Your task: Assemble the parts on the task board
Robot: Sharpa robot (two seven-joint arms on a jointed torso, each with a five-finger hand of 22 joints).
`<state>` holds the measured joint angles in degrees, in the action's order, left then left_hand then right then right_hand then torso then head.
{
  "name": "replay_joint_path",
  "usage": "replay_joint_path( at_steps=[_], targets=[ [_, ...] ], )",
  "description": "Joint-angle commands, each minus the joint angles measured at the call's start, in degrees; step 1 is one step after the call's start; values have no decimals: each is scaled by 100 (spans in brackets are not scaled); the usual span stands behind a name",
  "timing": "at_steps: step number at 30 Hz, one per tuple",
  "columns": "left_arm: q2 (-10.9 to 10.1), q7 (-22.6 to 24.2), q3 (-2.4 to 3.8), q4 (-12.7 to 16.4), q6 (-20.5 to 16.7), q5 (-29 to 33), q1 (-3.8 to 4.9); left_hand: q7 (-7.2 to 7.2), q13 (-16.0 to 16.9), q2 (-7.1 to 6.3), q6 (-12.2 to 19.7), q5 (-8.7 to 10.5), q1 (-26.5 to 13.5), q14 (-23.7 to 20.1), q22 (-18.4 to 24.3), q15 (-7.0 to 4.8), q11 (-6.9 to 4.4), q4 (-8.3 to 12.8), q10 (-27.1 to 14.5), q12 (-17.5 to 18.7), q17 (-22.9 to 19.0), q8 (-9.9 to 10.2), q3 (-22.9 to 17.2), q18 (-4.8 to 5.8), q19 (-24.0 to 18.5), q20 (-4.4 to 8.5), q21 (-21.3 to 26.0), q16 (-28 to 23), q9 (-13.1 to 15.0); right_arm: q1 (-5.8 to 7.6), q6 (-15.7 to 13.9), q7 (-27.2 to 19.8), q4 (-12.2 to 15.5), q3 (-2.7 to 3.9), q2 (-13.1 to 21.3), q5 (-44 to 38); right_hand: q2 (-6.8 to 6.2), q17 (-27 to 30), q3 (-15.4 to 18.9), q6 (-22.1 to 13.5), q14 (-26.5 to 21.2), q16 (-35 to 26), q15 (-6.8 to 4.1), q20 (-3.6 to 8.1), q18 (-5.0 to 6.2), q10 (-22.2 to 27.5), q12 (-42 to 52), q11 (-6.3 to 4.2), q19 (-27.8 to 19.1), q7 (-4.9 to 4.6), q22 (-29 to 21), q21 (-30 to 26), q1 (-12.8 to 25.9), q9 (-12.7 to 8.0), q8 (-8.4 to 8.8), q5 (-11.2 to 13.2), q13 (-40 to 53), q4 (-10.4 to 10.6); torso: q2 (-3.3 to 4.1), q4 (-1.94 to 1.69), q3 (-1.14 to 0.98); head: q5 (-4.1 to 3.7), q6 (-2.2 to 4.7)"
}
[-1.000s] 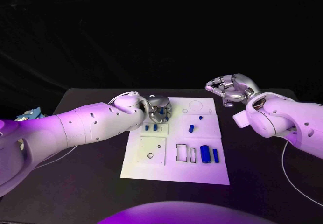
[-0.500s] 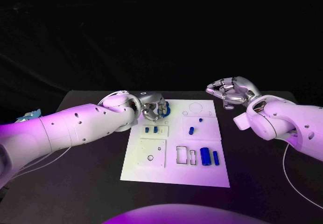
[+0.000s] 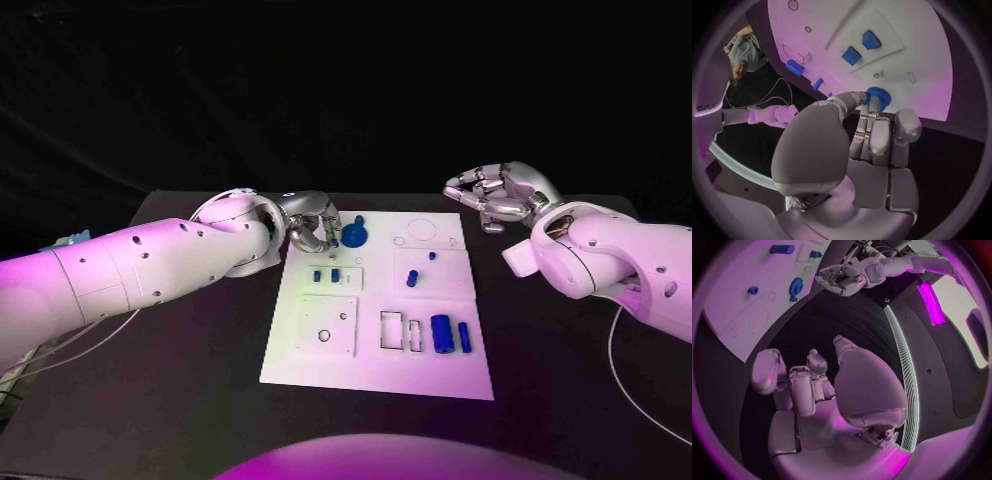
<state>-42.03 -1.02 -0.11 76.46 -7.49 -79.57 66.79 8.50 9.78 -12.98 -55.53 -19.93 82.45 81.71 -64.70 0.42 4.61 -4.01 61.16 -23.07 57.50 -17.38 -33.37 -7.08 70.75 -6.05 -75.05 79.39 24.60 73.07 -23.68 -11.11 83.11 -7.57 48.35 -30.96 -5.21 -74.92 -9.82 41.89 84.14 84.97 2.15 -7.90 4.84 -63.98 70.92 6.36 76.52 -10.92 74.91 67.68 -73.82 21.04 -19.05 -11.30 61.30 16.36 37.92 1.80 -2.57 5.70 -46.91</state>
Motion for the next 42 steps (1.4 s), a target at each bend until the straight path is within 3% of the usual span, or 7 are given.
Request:
replay_joint_path(
  at_steps=[1,12,42],
  targets=[
    [-6,-76,2,9,313,103,4,7,-5,10,-32,38,-64,23,-4,4,7,21,42,26,-5,31,27,97,47,2,-32,17,-5,-4,57,-34,4,1,1,-10,23,-256,33,-32,219,-27,-26,4,52,10,-20,-11,-32,-10,64,-27,25,-8,-33,-33,-4,4,0,-6,-1,25,-20],
    [80,-126,-38,-117,459,-71,-18,3,-8,3,-40,40,-82,18,0,3,5,20,51,36,-28,33,38,96,44,1,-29,9,-9,-6,56,-39,4,1,-14,-10,23,-256,33,-32,219,-27,-26,4,52,10,-20,-11,-32,-10,64,-27,25,-8,-33,-33,-4,4,7,18,-5,38,-41],
    [213,-227,-69,-279,569,-204,-28,-6,-9,6,-54,41,-84,9,13,-2,-4,34,72,51,-64,39,42,92,32,2,-19,-4,-15,-9,65,-38,7,1,-21,-11,23,-256,33,-32,219,-27,-26,4,52,10,-20,-11,-32,-10,64,-27,25,-8,-33,-33,-4,4,3,10,-5,37,-69]
  ],
)
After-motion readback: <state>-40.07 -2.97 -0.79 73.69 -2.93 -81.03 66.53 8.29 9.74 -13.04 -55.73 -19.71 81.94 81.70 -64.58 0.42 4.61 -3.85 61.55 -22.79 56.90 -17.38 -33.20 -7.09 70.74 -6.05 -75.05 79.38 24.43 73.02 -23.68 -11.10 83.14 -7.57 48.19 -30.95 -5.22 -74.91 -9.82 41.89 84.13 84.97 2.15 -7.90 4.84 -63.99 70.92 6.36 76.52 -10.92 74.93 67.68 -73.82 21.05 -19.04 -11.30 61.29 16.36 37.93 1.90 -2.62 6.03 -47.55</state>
